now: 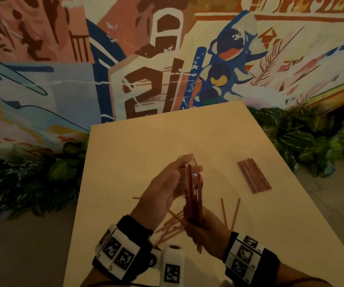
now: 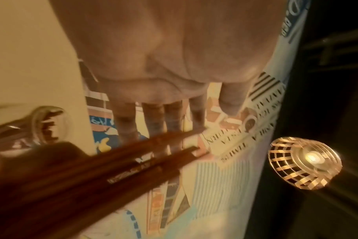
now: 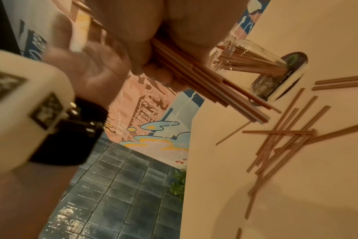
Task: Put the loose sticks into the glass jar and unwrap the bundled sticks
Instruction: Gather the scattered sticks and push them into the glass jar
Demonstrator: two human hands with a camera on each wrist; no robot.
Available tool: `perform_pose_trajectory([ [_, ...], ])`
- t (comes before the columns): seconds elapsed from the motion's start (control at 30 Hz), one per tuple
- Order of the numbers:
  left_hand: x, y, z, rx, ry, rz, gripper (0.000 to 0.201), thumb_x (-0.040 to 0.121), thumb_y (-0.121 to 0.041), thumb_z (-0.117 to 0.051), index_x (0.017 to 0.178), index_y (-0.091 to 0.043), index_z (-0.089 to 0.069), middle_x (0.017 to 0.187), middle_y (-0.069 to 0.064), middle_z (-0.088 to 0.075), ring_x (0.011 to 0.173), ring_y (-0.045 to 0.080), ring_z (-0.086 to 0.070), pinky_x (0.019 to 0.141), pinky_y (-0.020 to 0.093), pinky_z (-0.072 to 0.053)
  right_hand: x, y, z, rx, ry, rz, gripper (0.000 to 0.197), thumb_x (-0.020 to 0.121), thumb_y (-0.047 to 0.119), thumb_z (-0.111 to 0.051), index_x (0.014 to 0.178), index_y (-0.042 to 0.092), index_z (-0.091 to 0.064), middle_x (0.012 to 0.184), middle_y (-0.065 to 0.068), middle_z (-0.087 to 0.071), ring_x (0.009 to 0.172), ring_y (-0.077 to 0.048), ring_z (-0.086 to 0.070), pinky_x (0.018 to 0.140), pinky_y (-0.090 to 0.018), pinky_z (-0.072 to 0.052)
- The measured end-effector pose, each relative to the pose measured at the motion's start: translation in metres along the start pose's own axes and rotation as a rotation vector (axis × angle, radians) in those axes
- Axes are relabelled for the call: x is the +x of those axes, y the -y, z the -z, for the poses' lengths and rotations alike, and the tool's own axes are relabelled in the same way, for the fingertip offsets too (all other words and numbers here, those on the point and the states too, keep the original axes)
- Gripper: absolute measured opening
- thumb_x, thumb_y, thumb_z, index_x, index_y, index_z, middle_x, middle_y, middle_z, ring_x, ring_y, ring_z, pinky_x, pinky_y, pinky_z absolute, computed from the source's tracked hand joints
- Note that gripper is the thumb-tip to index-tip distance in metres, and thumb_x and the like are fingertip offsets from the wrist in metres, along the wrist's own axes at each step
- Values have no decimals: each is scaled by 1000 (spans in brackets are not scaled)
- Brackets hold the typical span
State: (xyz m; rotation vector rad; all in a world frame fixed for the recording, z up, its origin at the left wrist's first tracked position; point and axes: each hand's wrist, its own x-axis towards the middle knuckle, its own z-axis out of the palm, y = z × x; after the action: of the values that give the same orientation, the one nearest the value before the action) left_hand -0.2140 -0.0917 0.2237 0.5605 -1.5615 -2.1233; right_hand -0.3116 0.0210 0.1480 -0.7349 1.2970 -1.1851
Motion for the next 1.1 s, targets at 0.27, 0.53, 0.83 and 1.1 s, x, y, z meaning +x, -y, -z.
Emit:
perform_pose_trajectory([
  [0.27, -3, 13, -24, 367, -70, -172, 18, 91, -28, -46, 90, -23, -62, 91, -4, -68, 83, 10, -69, 81, 24, -55, -3, -1, -5, 36, 35, -10, 13, 87, 1, -53, 90, 12, -47, 67, -3, -45, 51, -8, -40, 52, -22, -40],
  [0.53, -4, 22, -9, 540, -58, -24, 21, 91, -29, -46, 85, -21, -64, 81, -4, -68, 77, 5, -65, 73, 17, -52, 2, -2, -5, -102, 25, -9, 10, 90, 13, -53, 81, 12, -49, 55, -4, -41, 43, -13, -37, 45, -27, -36],
  [0.83, -14, 35, 19, -164, -381, 277, 58, 81, -65, -37, 132, -38, -46, 132, -3, -58, 119, 19, -57, 99, 39, -43, 13, 29, -1, 0, -104, 49, 29, 92, 16, -46, 64, 9, -42, 49, -1, -35, 39, -9, -35, 48, -28, -36],
  [1.1, -31, 95, -3, -811, -436, 768, 68, 91, -56, -35, 111, 2, -65, 100, 24, -71, 87, 39, -70, 84, 48, -52, 18, 70, -10, 144, -58, 458, 32, 70, 56, -65, 69, 24, -59, 47, 5, -50, 42, -8, -45, 44, -22, -42],
])
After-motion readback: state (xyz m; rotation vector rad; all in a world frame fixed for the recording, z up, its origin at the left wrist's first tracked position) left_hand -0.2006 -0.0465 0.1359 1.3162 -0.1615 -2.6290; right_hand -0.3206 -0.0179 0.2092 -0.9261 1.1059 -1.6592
